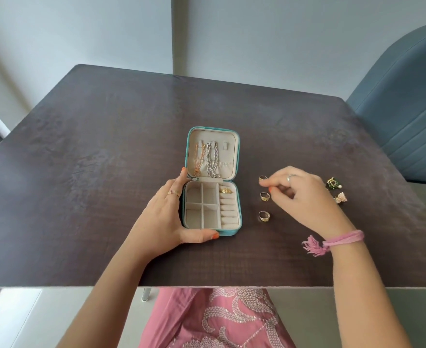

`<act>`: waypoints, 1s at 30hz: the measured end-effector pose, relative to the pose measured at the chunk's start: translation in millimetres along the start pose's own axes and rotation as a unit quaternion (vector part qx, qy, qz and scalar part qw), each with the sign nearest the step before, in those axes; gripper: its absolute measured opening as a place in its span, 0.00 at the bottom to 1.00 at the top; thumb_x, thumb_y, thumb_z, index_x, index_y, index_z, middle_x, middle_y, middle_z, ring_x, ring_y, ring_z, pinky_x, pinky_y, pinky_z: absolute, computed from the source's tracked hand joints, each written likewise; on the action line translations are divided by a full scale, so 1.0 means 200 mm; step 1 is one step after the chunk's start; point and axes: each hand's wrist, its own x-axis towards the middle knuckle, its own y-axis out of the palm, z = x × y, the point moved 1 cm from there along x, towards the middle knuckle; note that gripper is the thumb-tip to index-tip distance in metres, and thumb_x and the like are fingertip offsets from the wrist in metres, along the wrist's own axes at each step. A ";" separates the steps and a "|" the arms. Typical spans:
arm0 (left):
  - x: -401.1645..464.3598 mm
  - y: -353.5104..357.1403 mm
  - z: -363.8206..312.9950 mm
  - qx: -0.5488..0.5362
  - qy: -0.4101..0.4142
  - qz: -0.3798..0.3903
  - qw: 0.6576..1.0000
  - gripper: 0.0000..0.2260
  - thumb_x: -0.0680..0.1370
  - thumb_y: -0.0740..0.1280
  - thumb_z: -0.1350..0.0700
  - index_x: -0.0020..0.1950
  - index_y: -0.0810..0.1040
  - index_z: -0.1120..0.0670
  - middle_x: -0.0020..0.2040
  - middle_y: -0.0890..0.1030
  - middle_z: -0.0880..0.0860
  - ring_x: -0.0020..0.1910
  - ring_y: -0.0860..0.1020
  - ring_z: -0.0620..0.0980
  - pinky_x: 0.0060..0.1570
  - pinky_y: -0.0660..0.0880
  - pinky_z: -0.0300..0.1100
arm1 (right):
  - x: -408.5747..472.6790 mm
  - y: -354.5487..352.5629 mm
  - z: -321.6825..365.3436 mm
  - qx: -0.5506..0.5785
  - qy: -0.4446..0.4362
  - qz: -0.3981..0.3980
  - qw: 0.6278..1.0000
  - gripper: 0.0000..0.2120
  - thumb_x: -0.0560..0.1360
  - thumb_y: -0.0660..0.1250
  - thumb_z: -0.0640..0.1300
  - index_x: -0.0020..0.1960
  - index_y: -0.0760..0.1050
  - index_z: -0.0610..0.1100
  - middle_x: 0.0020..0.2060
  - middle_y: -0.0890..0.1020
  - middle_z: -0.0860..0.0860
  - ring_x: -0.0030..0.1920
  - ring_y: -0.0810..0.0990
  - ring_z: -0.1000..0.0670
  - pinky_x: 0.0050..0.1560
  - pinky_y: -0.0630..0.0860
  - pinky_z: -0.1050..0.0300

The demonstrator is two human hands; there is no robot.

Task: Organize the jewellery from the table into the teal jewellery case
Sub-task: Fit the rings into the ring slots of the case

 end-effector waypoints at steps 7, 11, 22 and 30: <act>0.00 0.00 -0.01 -0.003 -0.002 0.000 1.000 0.57 0.58 0.68 0.27 0.78 0.49 0.50 0.68 0.69 0.48 0.66 0.68 0.45 0.66 0.64 0.41 | -0.14 -0.01 -0.04 0.051 0.053 0.101 0.992 0.08 0.70 0.74 0.41 0.48 0.84 0.50 0.44 0.82 0.58 0.40 0.81 0.59 0.45 0.79 0.64; -0.01 -0.01 -0.02 -0.004 -0.006 0.006 1.000 0.56 0.58 0.69 0.28 0.78 0.48 0.48 0.68 0.69 0.47 0.66 0.67 0.44 0.67 0.63 0.41 | -0.15 0.01 -0.05 0.056 0.043 0.136 0.988 0.13 0.68 0.76 0.41 0.52 0.83 0.49 0.46 0.82 0.60 0.42 0.82 0.59 0.51 0.79 0.61; -0.01 -0.01 -0.03 -0.002 -0.017 0.012 1.000 0.56 0.57 0.68 0.28 0.78 0.49 0.48 0.68 0.68 0.46 0.67 0.66 0.44 0.66 0.64 0.40 | -0.11 0.00 -0.05 0.043 0.014 0.140 0.989 0.06 0.71 0.73 0.41 0.48 0.85 0.48 0.42 0.83 0.57 0.42 0.82 0.60 0.45 0.77 0.69; -0.01 -0.01 -0.02 0.004 -0.013 0.013 1.000 0.57 0.57 0.68 0.29 0.78 0.49 0.49 0.68 0.68 0.47 0.66 0.67 0.44 0.65 0.64 0.40 | 0.01 -0.02 0.14 0.110 -0.003 0.064 0.992 0.06 0.72 0.73 0.43 0.48 0.84 0.50 0.42 0.84 0.58 0.41 0.82 0.59 0.45 0.77 0.67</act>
